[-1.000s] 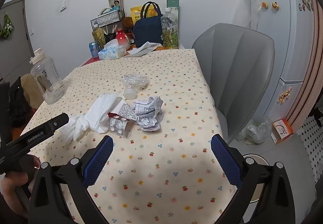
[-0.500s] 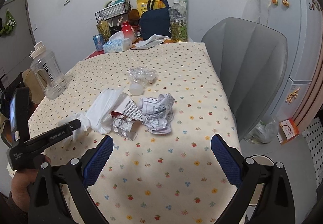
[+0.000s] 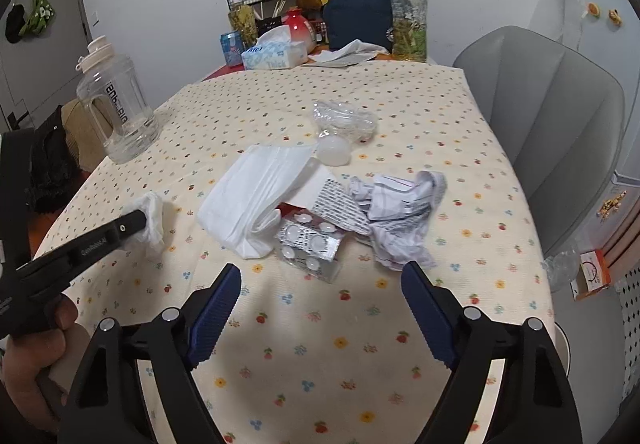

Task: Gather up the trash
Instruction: 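Grasp a white tissue with the left gripper while the right gripper grasps the foil blister pack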

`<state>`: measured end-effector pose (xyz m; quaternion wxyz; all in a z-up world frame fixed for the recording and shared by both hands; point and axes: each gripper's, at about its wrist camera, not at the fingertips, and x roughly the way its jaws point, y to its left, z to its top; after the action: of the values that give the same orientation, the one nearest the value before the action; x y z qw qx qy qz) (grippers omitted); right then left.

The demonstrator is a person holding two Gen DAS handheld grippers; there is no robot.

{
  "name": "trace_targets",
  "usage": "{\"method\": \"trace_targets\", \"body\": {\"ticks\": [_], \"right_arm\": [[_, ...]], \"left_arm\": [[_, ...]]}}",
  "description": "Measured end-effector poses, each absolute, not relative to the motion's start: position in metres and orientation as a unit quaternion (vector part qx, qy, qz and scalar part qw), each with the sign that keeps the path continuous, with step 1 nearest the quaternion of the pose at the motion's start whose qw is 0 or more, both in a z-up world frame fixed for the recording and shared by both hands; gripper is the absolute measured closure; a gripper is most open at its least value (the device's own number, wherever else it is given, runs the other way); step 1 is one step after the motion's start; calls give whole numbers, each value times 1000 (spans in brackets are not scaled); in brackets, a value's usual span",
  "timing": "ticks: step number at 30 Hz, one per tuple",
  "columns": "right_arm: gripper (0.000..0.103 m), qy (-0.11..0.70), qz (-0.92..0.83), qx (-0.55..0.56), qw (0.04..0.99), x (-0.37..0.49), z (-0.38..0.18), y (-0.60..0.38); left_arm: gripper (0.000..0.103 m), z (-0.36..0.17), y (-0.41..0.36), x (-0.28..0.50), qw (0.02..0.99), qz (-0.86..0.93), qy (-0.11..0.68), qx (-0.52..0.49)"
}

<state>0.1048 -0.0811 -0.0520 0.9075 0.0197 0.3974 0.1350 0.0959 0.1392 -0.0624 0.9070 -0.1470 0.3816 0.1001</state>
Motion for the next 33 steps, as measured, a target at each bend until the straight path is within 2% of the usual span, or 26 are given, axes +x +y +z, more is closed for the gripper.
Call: {"method": "trace_targets", "body": {"ticks": [5,13,15,17,20,22,33], "right_arm": [[25,403,138,19,904,114,-57,-69],[34,419,144,18,896,124,-71,-59],[45,423,147,17,894,126,-73,-57],[72,430,150,21,890,127,-76,-57],[94,434,155,23,887,125,-75,-59],[97,431,161,18,888,120,-72,-57],[97,405,181,18,896,93,-47,-62]], "left_arm": [[95,-64,147,97,906,108,380,-148],[95,-69,147,100,905,104,384,-149],[95,-69,147,100,905,104,384,-149],[95,-69,146,100,906,103,384,-148],[95,-67,144,99,907,99,382,-148],[95,-65,141,98,908,97,380,-146],[95,-45,128,85,918,89,361,-139]]}}
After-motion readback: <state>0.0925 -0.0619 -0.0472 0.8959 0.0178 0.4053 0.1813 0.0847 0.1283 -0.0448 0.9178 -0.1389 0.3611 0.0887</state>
